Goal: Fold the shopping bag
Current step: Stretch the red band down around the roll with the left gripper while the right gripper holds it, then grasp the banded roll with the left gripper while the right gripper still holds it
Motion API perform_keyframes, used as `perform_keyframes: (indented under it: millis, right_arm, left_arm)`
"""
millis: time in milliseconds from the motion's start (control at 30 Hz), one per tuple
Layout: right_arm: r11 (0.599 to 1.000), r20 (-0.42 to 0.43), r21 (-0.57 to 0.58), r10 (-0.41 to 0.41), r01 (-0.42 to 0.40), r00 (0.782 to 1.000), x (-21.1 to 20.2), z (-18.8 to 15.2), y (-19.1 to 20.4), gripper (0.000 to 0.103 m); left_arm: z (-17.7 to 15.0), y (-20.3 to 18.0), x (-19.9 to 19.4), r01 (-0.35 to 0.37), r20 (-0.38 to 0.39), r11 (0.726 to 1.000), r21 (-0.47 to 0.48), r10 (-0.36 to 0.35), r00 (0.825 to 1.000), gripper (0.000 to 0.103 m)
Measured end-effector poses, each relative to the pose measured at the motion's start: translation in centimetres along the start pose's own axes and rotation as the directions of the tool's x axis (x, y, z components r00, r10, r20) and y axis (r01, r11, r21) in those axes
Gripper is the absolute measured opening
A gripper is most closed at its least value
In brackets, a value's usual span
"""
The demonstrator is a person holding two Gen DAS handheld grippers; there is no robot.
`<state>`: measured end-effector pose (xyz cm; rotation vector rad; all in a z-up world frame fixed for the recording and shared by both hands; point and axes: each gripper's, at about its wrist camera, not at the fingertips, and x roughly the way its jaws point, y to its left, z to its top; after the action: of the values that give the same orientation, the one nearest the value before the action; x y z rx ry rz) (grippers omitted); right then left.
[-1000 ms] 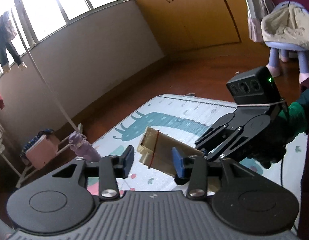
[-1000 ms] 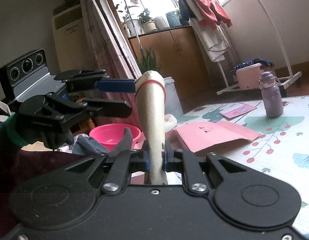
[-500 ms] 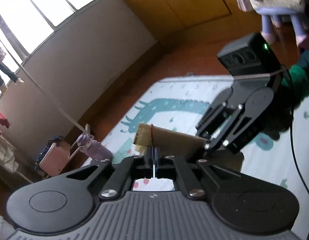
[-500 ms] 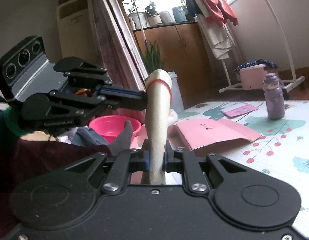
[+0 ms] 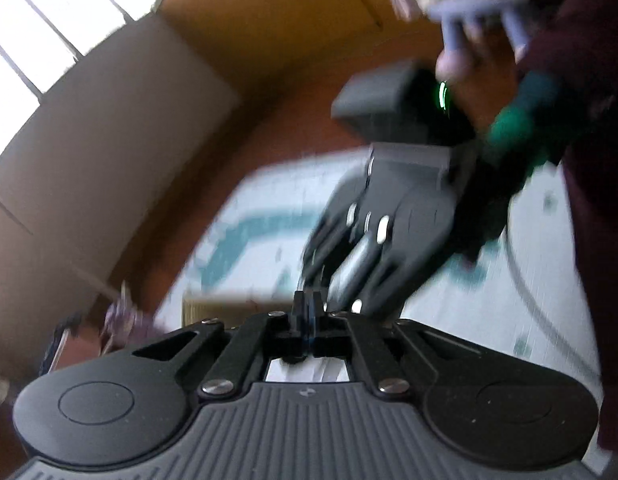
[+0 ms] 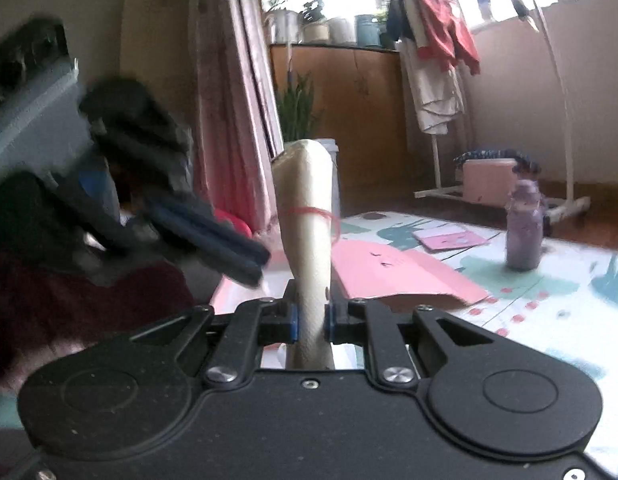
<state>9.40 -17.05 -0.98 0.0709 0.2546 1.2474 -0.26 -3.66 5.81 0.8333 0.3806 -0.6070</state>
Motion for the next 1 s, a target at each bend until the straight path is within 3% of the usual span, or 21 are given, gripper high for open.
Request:
perform_keyframes:
  millis: [100,167,200,267,333,433,500,567,600,633,667,800,900,967,1000]
  right_arm:
    - [0.992,0.056,0.112,0.045,-0.051,0.997,-0.6,0.0,-1.2,0.013]
    - [0.983,0.084,0.168,0.06,-0.073,0.995,-0.9,0.0,-1.8,0.013]
    - [0.975,0.107,0.207,0.056,-0.077,0.993,-1.2,-0.1,-2.2,0.013]
    - [0.963,0.142,0.256,0.054,-0.089,0.988,-1.6,-0.2,-2.8,0.013]
    - [0.964,0.148,0.248,0.055,-0.091,0.987,-1.6,-0.1,-2.5,0.013]
    - [0.975,0.154,0.21,0.038,-0.07,0.987,-1.7,0.1,-1.7,0.013]
    - [0.979,0.154,0.196,0.024,-0.054,0.988,-1.8,0.2,-1.5,0.013]
    - [0.981,0.152,0.191,-0.002,-0.028,0.988,-2.1,0.0,-2.0,0.013]
    - [0.982,0.152,0.189,-0.004,-0.025,0.988,-2.2,0.1,-2.1,0.013]
    - [0.982,0.157,0.186,-0.004,-0.026,0.988,-2.2,0.1,-2.1,0.013]
    - [0.984,0.16,0.177,-0.002,-0.027,0.987,-2.1,0.2,-1.9,0.013]
    - [0.991,0.148,0.128,0.017,-0.036,0.989,-1.8,0.3,-1.3,0.013]
    - [0.994,0.142,0.099,0.032,-0.046,0.989,-1.7,0.5,-0.9,0.013]
    - [0.995,0.149,0.082,0.051,-0.063,0.988,-1.8,0.7,-0.7,0.013]
    - [0.994,0.15,0.077,0.069,-0.081,0.986,-1.7,0.7,-0.7,0.013]
  left_arm:
    - [0.2,0.3,-0.5,-0.051,0.008,0.998,-0.023,0.052,0.999,0.001]
    - [-0.3,1.9,-1.4,-0.064,0.054,0.985,-0.16,0.073,0.996,0.001]
    - [-0.8,2.8,-1.8,-0.078,0.079,0.965,-0.248,0.101,0.992,0.002]
    - [-2.0,4.7,-2.3,-0.074,0.122,0.897,-0.435,0.141,0.982,0.002]
    - [-3.4,5.7,-2.0,-0.042,0.166,0.795,-0.605,0.178,0.97,0.002]
    - [-4.7,5.8,-0.5,-0.009,0.16,0.674,-0.739,0.188,0.969,0.002]
    - [-5.3,5.3,0.2,0.034,0.15,0.646,-0.763,0.125,0.981,0.006]
    - [-5.8,5.1,0.2,0.063,0.153,0.624,-0.779,0.092,0.984,0.023]
    - [-6.5,5.3,-0.1,0.082,0.177,0.579,-0.811,0.109,0.978,0.039]
    - [-7.0,5.6,-0.5,0.099,0.202,0.537,-0.838,0.136,0.97,0.062]
    - [-7.5,5.8,-0.7,0.113,0.222,0.506,-0.855,0.159,0.962,0.068]
    - [-8.4,7.1,-0.8,0.163,0.268,0.397,-0.903,0.224,0.937,0.069]
    - [-9.2,7.8,0.0,0.248,0.318,0.296,-0.922,0.218,0.923,0.066]
    - [-9.6,7.7,0.7,0.276,0.332,0.259,-0.926,0.206,0.92,0.065]
    - [-10.0,7.7,1.1,0.309,0.359,0.243,-0.919,0.195,0.913,0.053]
